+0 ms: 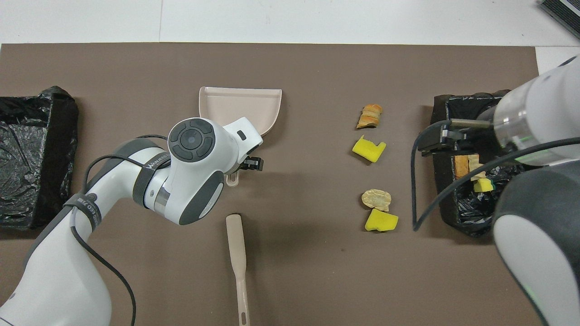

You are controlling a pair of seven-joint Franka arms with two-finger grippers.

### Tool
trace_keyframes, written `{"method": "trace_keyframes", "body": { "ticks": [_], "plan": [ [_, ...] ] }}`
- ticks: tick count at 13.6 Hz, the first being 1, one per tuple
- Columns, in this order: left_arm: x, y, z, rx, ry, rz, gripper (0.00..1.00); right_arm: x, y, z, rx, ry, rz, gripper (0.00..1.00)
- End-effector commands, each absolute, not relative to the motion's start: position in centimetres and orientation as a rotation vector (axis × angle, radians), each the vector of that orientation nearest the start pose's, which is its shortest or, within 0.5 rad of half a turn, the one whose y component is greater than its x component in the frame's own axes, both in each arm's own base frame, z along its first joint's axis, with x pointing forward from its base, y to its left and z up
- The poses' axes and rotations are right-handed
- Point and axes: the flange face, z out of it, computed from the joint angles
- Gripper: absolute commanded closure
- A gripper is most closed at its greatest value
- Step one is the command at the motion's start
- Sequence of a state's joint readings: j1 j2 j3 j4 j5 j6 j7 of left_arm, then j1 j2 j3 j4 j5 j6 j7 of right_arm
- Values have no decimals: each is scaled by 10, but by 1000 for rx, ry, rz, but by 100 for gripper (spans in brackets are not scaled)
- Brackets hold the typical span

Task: Sweep and dump trash in bin
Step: 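Grasp the dustpan with the left gripper while the right gripper reaches the brush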

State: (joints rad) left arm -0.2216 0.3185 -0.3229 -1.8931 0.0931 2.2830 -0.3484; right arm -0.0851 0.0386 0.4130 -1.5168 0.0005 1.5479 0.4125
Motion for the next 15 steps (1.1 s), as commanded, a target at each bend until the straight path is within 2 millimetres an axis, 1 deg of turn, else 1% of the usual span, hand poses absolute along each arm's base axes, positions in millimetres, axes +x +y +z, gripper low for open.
{"method": "trace_keyframes", "body": {
  "ticks": [1, 2, 4, 5, 6, 7, 8, 9, 10, 11, 12, 13, 14, 15],
  "plan": [
    [544, -314, 353, -3168, 375, -145, 100, 489, 223, 591, -3089, 119, -19, 0],
    [546, -313, 353, -3166, 374, -136, 100, 475, 246, 572, -3097, 101, -8, 0],
    [553, -308, 361, -3163, 392, -157, 100, 448, 291, 552, -3101, 62, -2, 0],
    [556, -306, 370, -3157, 413, -158, 100, 432, 318, 536, -3097, 48, 2, 0],
    [562, -302, 380, -3147, 431, -158, 100, 411, 350, 515, -3080, 57, -21, 0],
    [569, -292, 386, -3134, 455, -161, 100, 394, 378, 494, -3059, 58, -35, 0],
    [580, -276, 394, -3117, 494, -149, 100, 379, 403, 477, -3046, 35, -24, 0],
    [587, -269, 401, -3097, 591, -147, 100, 366, 423, 461, -3052, 14, -2, 0],
    [597, -252, 406, -3069, 665, -158, 100, 357, 438, 448, -3054, -8, 11, 0],
    [604, -237, 407, -3028, 778, -166, 100, 346, 454, 437, -3042, -37, 18, 1],
    [612, -218, 408, -2981, 902, -169, 100, 330, 473, 418, -3051, -51, 36, 1],
    [623, -190, 410, -2967, 987, -172, 100, 320, 489, 396, -3078, -56, 3, 3],
    [630, -169, 410, -2968, 1062, -174, 100, 311, 500, 376, -3094, -34, -13, 4],
    [635, -145, 409, -2952, 1128, -176, 100, 306, 504, 366, -3087, -29, -9, 5]
  ]
}}
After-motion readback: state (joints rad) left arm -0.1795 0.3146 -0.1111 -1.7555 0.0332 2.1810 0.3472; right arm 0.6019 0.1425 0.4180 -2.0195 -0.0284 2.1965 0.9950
